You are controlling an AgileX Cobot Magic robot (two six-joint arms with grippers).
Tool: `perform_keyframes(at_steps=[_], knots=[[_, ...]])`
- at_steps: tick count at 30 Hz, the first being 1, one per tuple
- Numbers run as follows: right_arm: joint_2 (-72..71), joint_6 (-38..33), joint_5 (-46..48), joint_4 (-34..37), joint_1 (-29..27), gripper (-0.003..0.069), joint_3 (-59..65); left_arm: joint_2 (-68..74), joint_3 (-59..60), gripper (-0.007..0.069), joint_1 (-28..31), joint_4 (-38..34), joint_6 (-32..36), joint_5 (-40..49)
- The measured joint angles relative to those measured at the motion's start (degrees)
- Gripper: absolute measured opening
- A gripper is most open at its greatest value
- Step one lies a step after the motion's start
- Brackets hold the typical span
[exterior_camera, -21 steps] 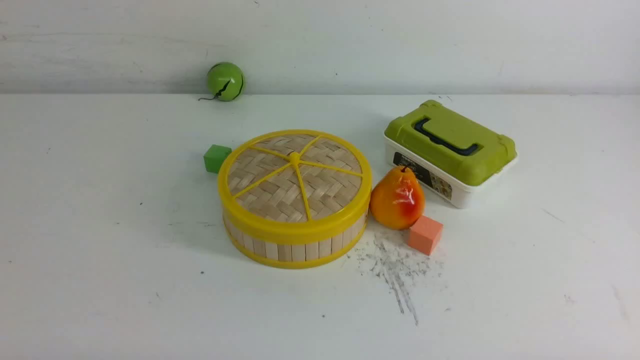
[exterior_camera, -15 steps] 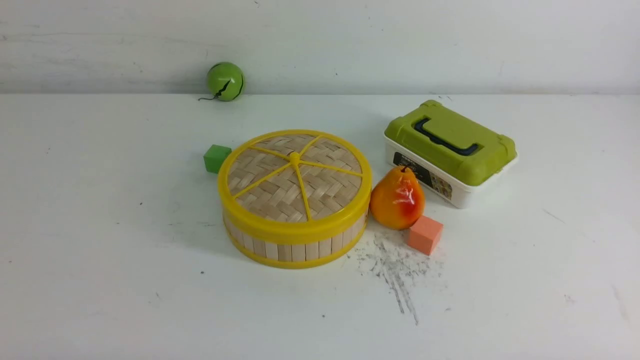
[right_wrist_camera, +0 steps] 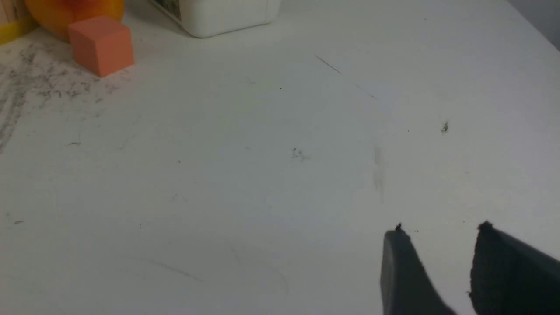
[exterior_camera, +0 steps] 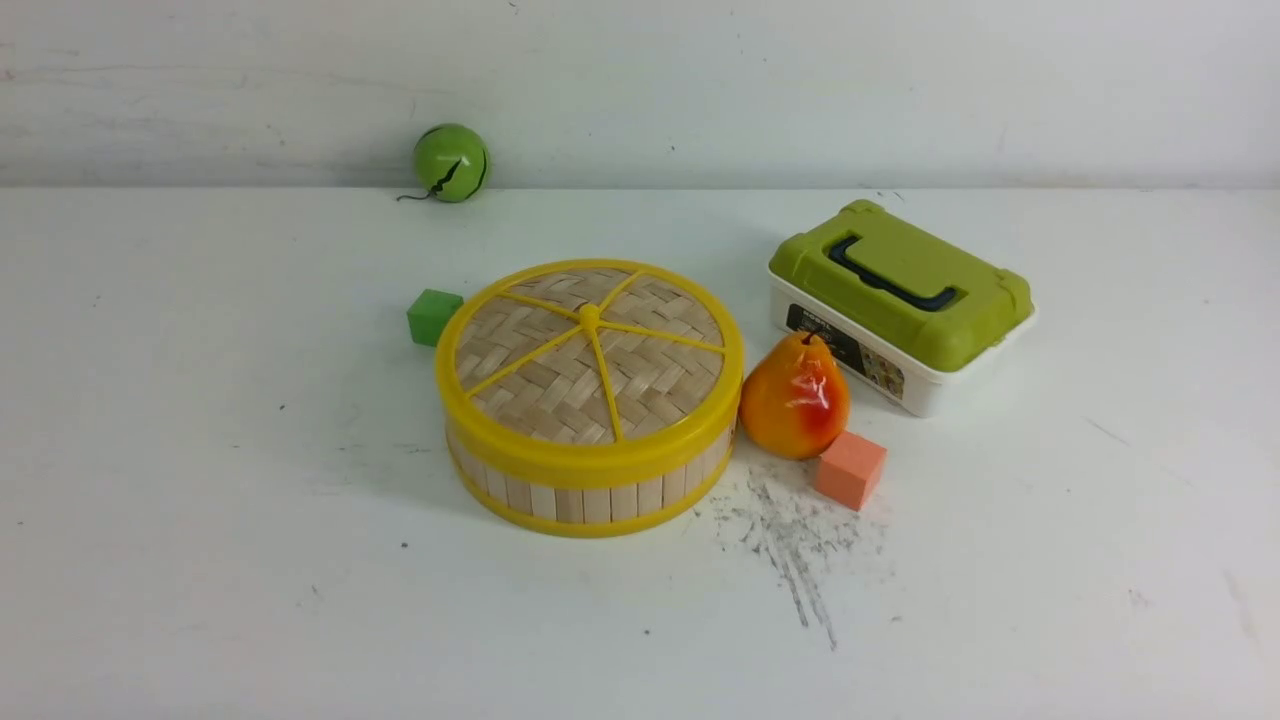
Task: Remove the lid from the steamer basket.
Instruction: Use the left arm to lift the lid of the steamer
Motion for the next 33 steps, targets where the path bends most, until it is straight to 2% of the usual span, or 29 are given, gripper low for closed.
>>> perform_keyframes(at_steps=[5, 12, 19, 29, 33], knots=[[0.0, 0.0, 0.0, 0.0, 0.0, 0.0240, 0.0, 0.0, 0.0, 0.0032, 0.0, 0.0, 0.0, 0.0], [0.0, 0.0, 0.0, 0.0, 0.0, 0.0240, 0.0, 0.0, 0.0, 0.0041, 0.0, 4.7, 1.3, 0.0], [0.0, 0.0, 0.0, 0.0, 0.0, 0.0240, 0.0, 0.0, 0.0, 0.0048, 0.0, 4.7, 1.5, -0.3], [0.0, 0.0, 0.0, 0.0, 0.0, 0.0240, 0.0, 0.0, 0.0, 0.0056, 0.0, 4.7, 1.5, -15.0], [0.0, 0.0, 0.0, 0.0, 0.0, 0.0240, 0.0, 0.0, 0.0, 0.0057, 0.0, 4.7, 1.5, -17.1]])
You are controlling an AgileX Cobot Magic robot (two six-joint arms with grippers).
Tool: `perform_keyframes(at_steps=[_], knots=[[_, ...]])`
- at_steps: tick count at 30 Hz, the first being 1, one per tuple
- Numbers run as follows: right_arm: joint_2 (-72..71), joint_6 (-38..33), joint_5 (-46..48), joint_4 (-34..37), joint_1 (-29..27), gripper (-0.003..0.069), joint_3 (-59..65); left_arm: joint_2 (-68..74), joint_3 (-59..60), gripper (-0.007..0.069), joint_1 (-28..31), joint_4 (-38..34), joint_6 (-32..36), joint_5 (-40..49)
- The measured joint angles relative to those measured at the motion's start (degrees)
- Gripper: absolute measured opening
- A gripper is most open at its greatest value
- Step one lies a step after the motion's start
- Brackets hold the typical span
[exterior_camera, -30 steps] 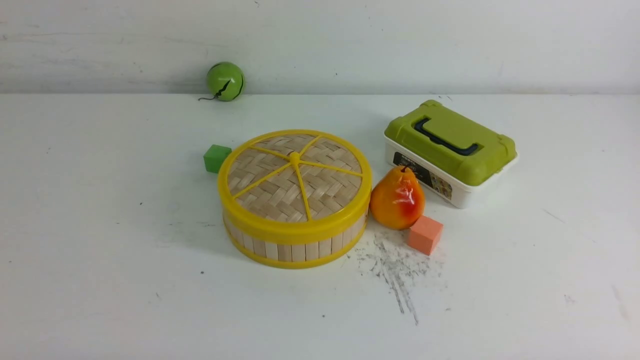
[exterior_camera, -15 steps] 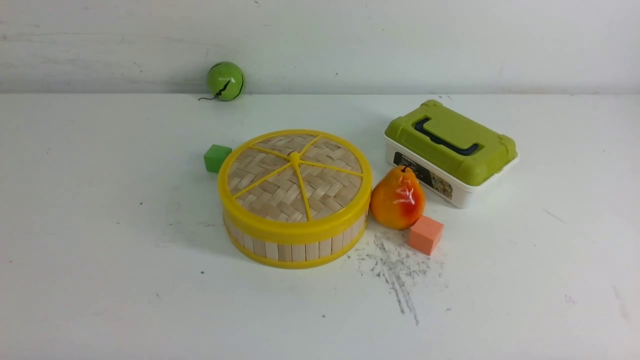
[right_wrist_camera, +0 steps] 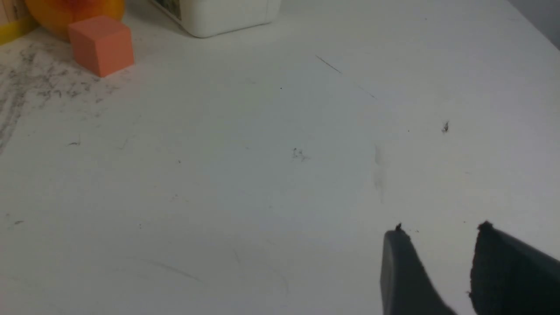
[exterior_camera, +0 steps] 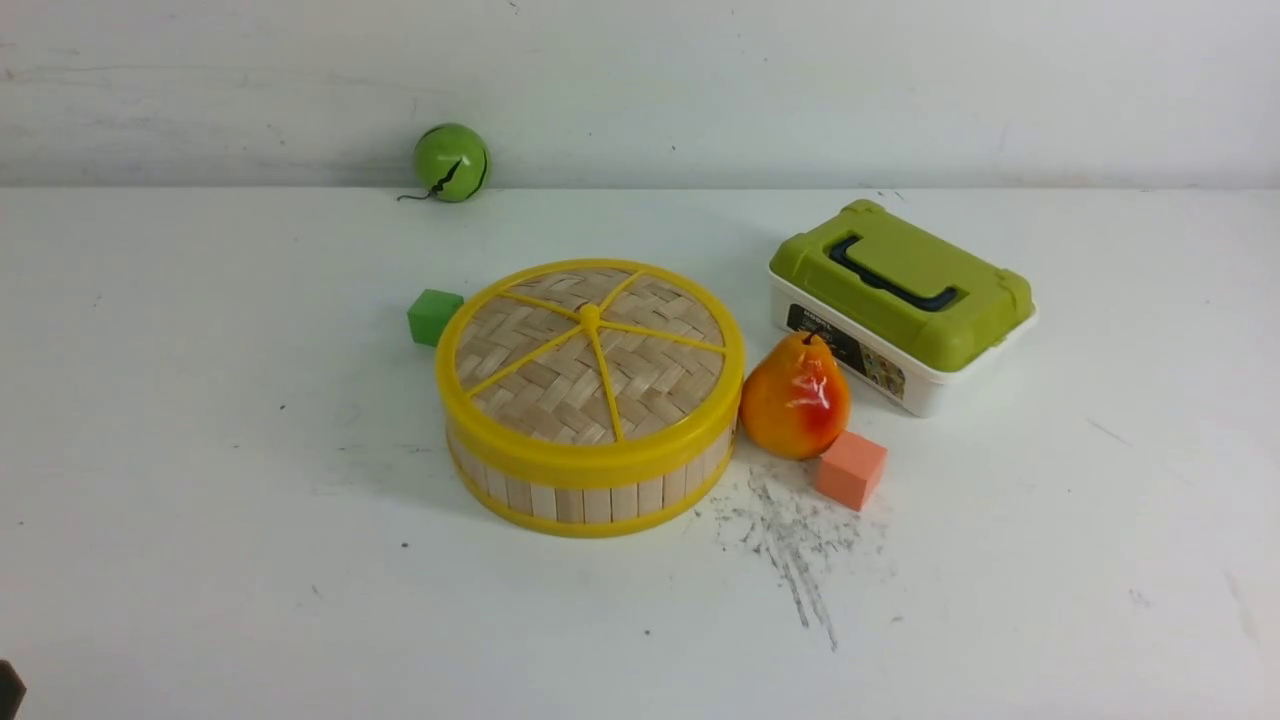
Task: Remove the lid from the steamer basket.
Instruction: Use the left arm to lift the lid of the steamer
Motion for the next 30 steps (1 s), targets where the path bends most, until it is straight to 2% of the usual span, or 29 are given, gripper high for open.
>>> perform_keyframes(at_steps=[10, 12, 14, 20, 22, 25, 27, 30], knots=[[0.0, 0.0, 0.0, 0.0, 0.0, 0.0240, 0.0, 0.0, 0.0, 0.0071, 0.0, 0.0, -0.5, -2.7], [0.0, 0.0, 0.0, 0.0, 0.0, 0.0240, 0.0, 0.0, 0.0, 0.0072, 0.0, -0.6, -1.6, -6.2], [0.0, 0.0, 0.0, 0.0, 0.0, 0.0240, 0.0, 0.0, 0.0, 0.0074, 0.0, -1.8, -5.4, -15.2], [0.0, 0.0, 0.0, 0.0, 0.0, 0.0240, 0.0, 0.0, 0.0, 0.0076, 0.0, -2.5, -12.2, -27.0], [0.0, 0.0, 0.0, 0.0, 0.0, 0.0240, 0.0, 0.0, -0.3, 0.0071, 0.0, -2.8, -17.8, -31.4], [0.0, 0.0, 0.0, 0.0, 0.0, 0.0240, 0.0, 0.0, -3.4, 0.0035, 0.0, -2.8, -20.7, -28.5], [0.0, 0.0, 0.0, 0.0, 0.0, 0.0240, 0.0, 0.0, -8.5, -0.0012, 0.0, -2.8, -21.5, -22.8], [0.0, 0.0, 0.0, 0.0, 0.0, 0.0240, 0.0, 2.2, -17.6, -0.0013, 0.0, -2.8, -21.6, -11.5]])
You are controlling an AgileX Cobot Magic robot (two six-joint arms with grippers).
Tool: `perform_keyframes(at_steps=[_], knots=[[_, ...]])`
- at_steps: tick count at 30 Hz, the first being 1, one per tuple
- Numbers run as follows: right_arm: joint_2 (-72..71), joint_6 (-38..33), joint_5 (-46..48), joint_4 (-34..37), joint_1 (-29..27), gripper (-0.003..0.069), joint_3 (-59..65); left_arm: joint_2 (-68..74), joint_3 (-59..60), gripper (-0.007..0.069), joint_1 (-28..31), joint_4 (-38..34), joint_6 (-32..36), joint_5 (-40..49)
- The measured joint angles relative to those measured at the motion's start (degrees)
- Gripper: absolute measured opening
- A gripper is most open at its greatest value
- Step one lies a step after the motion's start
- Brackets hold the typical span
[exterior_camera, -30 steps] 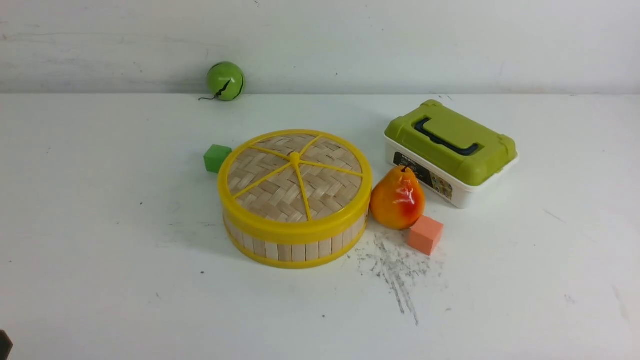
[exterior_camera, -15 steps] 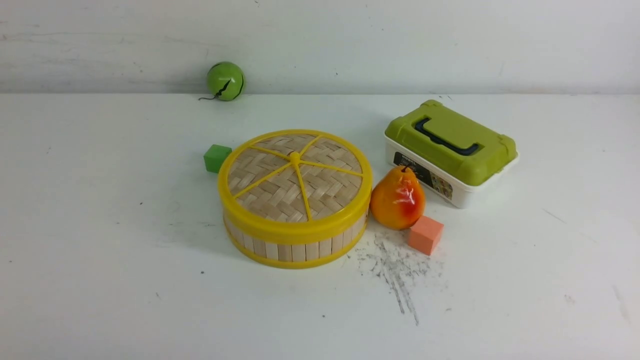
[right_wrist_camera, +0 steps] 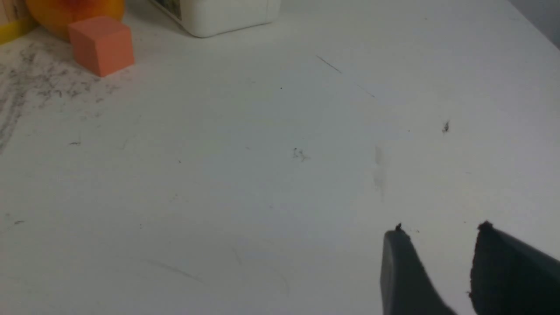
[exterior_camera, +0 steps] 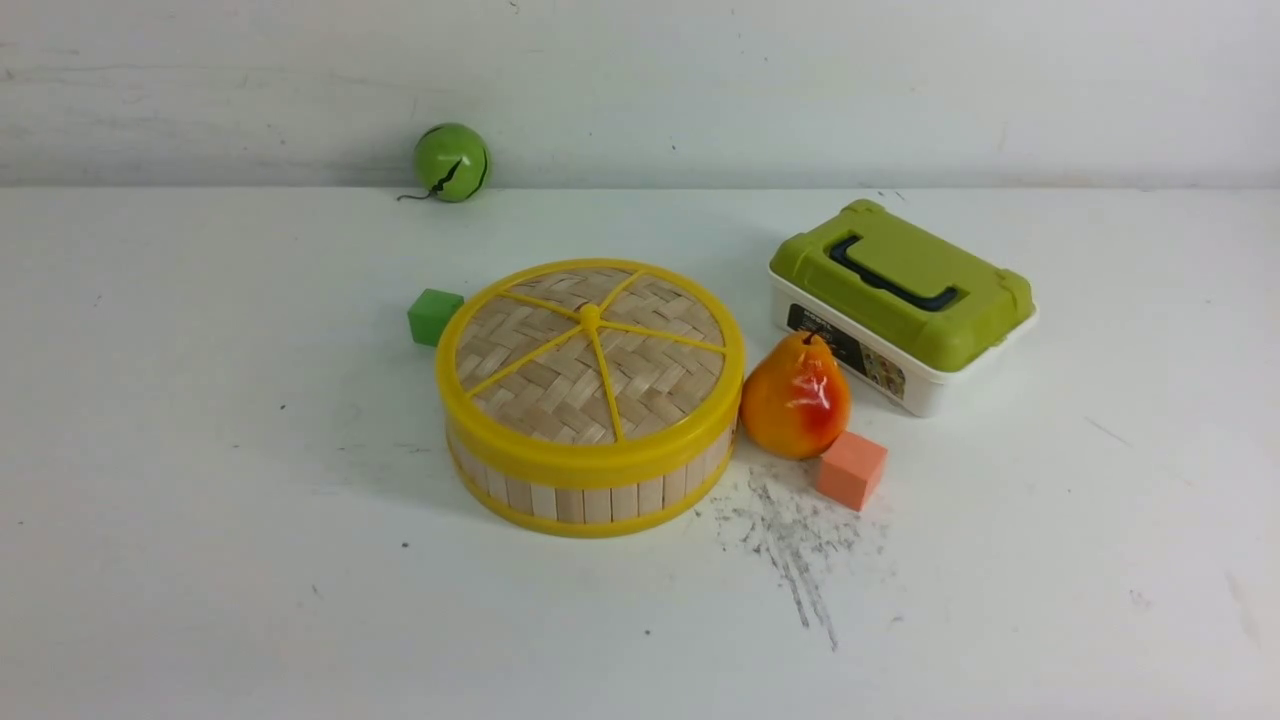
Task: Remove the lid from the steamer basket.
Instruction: Use the left arm to lift the lid of the steamer
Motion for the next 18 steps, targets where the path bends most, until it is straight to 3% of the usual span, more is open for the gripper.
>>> perform_keyframes(at_steps=[8, 13, 16, 18], knots=[[0.0, 0.0, 0.0, 0.0, 0.0, 0.0240, 0.0, 18.7, -19.9, -0.0013, 0.0, 1.3, 0.4, 24.8], [0.0, 0.0, 0.0, 0.0, 0.0, 0.0240, 0.0, 30.8, -23.7, -0.0013, 0.0, 1.4, 2.7, 25.6], [0.0, 0.0, 0.0, 0.0, 0.0, 0.0240, 0.0, 35.3, -24.2, -0.0013, 0.0, -1.5, 3.3, 26.6], [0.0, 0.0, 0.0, 0.0, 0.0, 0.0240, 0.0, 40.7, -26.2, -0.0013, -0.3, -6.9, 6.0, 32.0]])
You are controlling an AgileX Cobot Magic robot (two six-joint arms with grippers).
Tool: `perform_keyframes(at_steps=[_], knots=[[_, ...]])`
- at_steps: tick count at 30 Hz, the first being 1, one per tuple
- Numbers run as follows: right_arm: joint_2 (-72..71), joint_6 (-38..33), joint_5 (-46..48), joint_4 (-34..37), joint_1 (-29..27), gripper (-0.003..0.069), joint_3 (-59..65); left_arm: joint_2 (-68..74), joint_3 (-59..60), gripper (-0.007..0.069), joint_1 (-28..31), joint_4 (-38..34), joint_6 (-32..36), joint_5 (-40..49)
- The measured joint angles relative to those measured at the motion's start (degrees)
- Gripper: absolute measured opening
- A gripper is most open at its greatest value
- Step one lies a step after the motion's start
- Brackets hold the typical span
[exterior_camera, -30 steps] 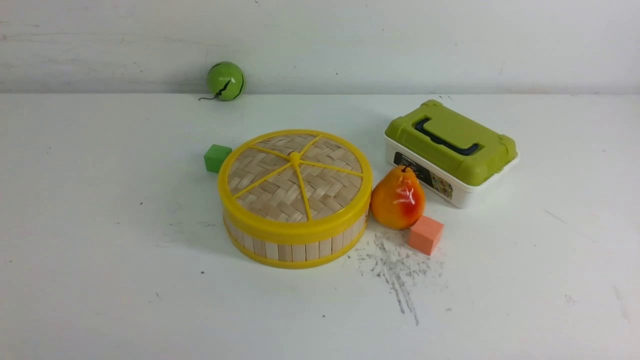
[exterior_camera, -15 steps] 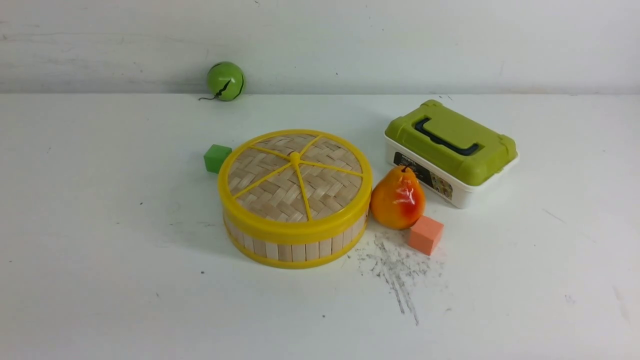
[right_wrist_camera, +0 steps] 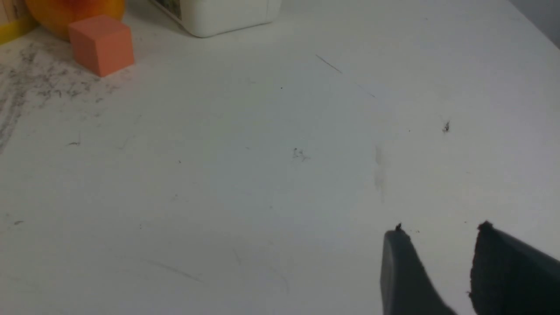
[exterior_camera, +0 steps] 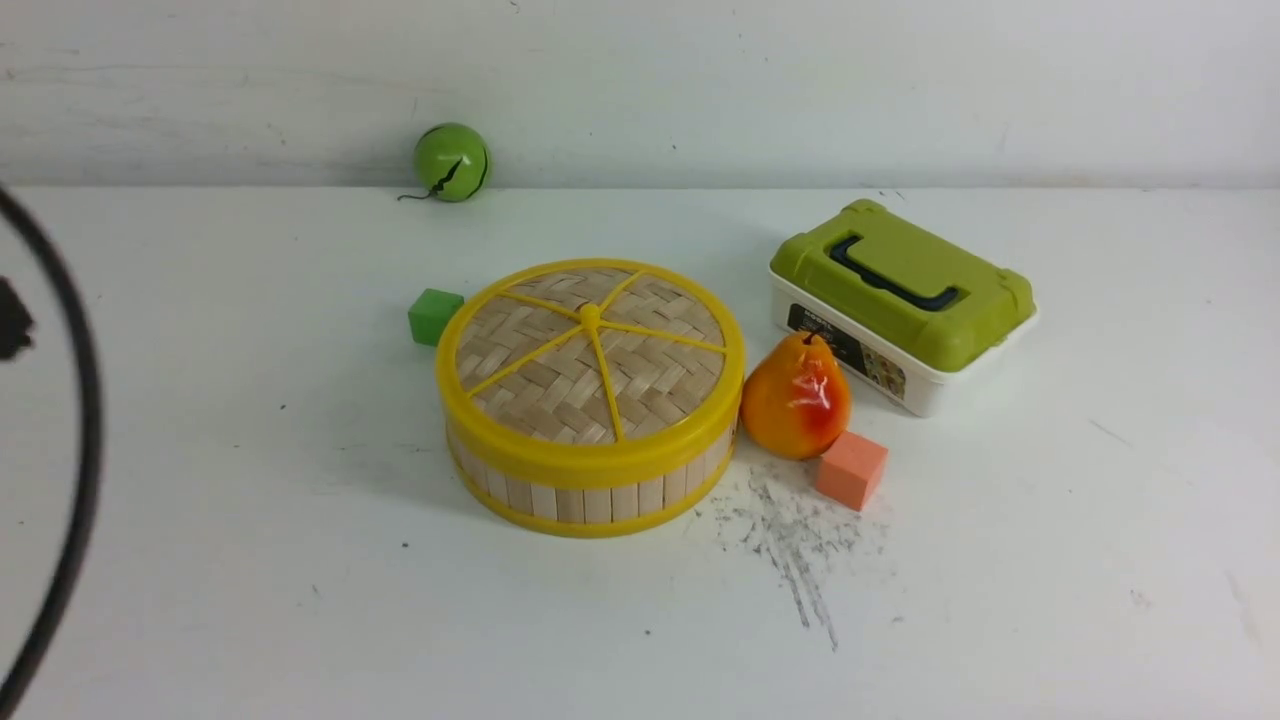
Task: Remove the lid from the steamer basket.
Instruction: Use the left arm to lift the lid of the steamer
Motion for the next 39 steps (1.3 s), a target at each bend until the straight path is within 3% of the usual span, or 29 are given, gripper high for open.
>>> perform_keyframes(at_steps=[10, 15, 22, 24, 26, 28, 33, 34, 39], knots=[[0.0, 0.0, 0.0, 0.0, 0.0, 0.0240, 0.0, 27.3, -15.7, -0.0013, -6.0, -28.2, 30.5, 28.8], [0.0, 0.0, 0.0, 0.0, 0.0, 0.0240, 0.0, 41.5, -27.9, -0.0013, -10.0, -33.7, 34.3, 35.3], [0.0, 0.0, 0.0, 0.0, 0.0, 0.0240, 0.0, 57.0, -48.4, -0.0013, -16.4, -21.8, 29.1, 38.8], [0.0, 0.0, 0.0, 0.0, 0.0, 0.0240, 0.0, 62.9, -57.9, -0.0011, -18.7, -11.8, 22.9, 39.8], [0.0, 0.0, 0.0, 0.0, 0.0, 0.0240, 0.0, 64.7, -61.9, -0.0008, -19.3, -8.2, 20.4, 39.8], [0.0, 0.0, 0.0, 0.0, 0.0, 0.0240, 0.0, 68.7, -68.4, 0.0011, -20.0, 0.1, 16.7, 39.8], [0.0, 0.0, 0.0, 0.0, 0.0, 0.0240, 0.0, 76.1, -77.7, 0.0144, -20.1, 11.3, 11.9, 39.4], [0.0, 0.0, 0.0, 0.0, 0.0, 0.0240, 0.0, 76.1, -77.8, 0.0144, -20.1, 11.3, 11.8, 39.3], [0.0, 0.0, 0.0, 0.0, 0.0, 0.0240, 0.0, 80.6, -79.1, 0.0309, -20.1, 13.1, 11.1, 33.8]])
